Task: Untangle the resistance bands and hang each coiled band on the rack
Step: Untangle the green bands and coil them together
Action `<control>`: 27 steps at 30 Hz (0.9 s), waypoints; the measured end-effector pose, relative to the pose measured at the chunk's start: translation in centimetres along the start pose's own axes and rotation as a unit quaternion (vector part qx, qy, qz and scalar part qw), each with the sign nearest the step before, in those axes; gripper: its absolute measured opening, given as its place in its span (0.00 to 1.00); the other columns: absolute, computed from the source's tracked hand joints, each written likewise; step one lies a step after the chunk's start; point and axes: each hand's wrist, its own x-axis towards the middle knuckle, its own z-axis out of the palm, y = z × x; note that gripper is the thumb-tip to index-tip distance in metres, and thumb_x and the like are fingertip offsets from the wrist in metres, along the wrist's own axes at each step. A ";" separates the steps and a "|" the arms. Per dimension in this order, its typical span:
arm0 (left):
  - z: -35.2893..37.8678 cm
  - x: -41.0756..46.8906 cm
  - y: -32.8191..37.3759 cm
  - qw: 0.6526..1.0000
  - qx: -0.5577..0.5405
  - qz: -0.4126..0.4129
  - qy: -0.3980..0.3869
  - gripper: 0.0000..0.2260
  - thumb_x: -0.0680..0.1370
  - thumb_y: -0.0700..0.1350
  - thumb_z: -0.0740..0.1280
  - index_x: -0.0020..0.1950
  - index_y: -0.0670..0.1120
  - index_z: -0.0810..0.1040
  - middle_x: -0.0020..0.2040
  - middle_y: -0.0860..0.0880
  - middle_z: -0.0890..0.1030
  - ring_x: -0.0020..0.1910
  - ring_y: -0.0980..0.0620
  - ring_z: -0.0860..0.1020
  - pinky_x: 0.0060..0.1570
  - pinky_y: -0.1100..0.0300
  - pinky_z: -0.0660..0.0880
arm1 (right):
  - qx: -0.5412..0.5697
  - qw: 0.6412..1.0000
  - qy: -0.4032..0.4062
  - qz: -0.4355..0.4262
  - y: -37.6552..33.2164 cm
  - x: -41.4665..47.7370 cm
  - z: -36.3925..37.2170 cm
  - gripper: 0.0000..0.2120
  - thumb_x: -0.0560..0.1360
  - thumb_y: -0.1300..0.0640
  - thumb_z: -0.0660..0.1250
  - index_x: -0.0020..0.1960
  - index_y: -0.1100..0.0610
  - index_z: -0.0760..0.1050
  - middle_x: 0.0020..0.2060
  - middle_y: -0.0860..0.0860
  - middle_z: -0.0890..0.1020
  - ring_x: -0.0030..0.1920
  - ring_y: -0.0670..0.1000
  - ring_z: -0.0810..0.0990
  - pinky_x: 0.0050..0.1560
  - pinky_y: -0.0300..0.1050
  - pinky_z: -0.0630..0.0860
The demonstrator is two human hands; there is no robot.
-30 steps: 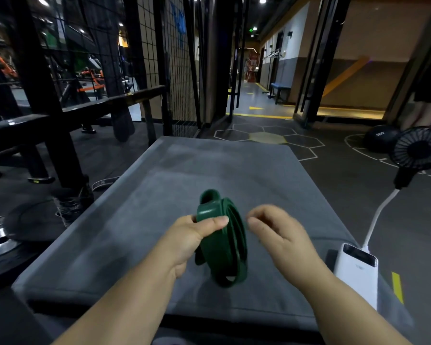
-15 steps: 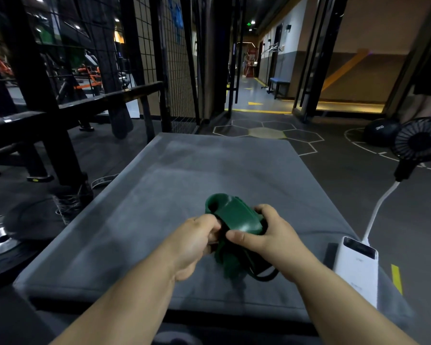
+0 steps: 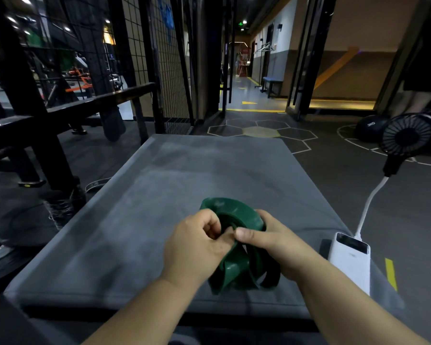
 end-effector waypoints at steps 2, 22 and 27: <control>0.5 -0.3 -0.1 0.998 0.042 0.027 0.024 0.16 0.63 0.61 0.67 0.32 0.52 0.65 0.27 0.54 0.70 0.29 0.56 0.70 0.29 0.58 0.66 | -0.013 1.000 -0.018 0.001 0.3 0.2 -0.2 0.30 0.62 0.49 0.81 0.57 0.64 0.78 0.50 0.63 0.83 0.50 0.61 0.83 0.52 0.53 0.79; 1.3 1.3 -1.7 0.944 -0.232 -0.225 -0.075 0.20 0.76 0.54 0.68 0.45 0.36 0.77 0.39 0.42 0.80 0.40 0.48 0.78 0.43 0.50 0.74 | 0.079 0.996 0.048 0.007 1.2 0.4 -1.8 0.34 0.57 0.56 0.75 0.61 0.65 0.74 0.53 0.68 0.80 0.51 0.67 0.81 0.49 0.61 0.80; 1.3 1.1 -1.4 0.939 -0.223 -0.254 -0.059 0.18 0.81 0.49 0.62 0.47 0.33 0.77 0.45 0.36 0.82 0.43 0.46 0.78 0.46 0.51 0.74 | 0.096 0.994 0.048 0.000 1.6 0.3 -1.6 0.38 0.54 0.57 0.75 0.63 0.65 0.72 0.54 0.66 0.81 0.50 0.64 0.82 0.46 0.57 0.80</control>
